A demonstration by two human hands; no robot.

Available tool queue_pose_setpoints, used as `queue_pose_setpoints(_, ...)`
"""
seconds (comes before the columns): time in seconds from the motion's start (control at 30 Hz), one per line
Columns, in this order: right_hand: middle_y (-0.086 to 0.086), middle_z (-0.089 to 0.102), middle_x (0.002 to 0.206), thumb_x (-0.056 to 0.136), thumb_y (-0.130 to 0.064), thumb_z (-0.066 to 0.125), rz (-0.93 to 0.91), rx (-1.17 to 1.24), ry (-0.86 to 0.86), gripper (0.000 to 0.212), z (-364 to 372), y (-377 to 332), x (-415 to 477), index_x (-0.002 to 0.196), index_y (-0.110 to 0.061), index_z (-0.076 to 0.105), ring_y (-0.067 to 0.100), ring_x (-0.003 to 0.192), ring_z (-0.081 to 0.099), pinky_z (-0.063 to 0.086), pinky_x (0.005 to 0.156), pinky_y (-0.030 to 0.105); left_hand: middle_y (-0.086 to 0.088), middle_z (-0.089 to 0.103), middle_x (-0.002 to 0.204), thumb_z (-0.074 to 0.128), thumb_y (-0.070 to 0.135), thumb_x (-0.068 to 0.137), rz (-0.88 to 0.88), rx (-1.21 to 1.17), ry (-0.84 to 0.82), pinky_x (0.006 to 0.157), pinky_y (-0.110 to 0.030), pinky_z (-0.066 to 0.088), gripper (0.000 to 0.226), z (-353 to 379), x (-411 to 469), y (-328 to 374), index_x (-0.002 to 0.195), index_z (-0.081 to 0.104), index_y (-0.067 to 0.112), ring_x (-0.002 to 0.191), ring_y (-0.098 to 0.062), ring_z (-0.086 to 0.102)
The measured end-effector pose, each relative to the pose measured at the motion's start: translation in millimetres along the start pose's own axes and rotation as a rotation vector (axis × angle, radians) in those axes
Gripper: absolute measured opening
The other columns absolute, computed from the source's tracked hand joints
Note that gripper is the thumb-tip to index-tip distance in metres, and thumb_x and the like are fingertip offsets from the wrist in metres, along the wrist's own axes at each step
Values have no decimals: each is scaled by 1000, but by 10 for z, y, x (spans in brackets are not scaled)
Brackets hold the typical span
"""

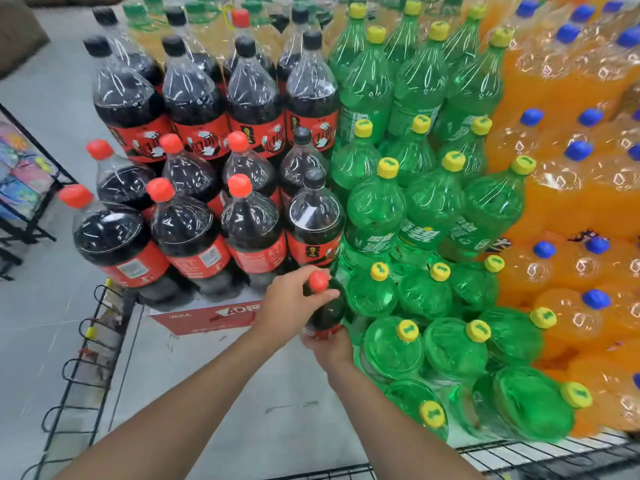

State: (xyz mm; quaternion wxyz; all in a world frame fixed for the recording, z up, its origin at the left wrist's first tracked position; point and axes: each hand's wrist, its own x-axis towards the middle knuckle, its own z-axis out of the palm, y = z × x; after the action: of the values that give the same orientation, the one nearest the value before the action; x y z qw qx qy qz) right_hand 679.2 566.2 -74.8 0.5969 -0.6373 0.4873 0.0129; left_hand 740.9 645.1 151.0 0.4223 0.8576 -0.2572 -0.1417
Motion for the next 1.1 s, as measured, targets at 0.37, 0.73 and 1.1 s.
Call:
queue_pose_setpoints(0.37, 1, 76, 96, 45, -33, 85, 87, 55, -21, 68, -61, -234, -207, 108, -16, 65, 25, 93, 72, 56, 81, 33, 12, 67, 114, 90, 32, 78, 74, 10, -18, 98, -16, 45, 35, 95, 91, -103, 108, 78, 19, 105, -3, 62)
queue_pose_setpoints(0.73, 2, 76, 100, 53, -25, 90, 127, 16, -15, 68, -51, -217, -180, 115, -14, 63, 25, 97, 71, 57, 88, 35, 15, 60, 109, 89, 34, 80, 96, 24, -21, 93, -20, 47, 32, 153, 107, -214, 107, 77, 21, 102, -5, 60)
queue_pose_setpoints(1.1, 5, 73, 108, 62, -19, 93, 134, 21, -16, 70, -75, -218, -192, 119, -10, 54, 28, 103, 69, 54, 91, 35, 13, 60, 113, 89, 31, 81, 104, 34, -17, 93, -17, 45, 36, 156, 97, -236, 113, 74, 25, 104, -6, 60)
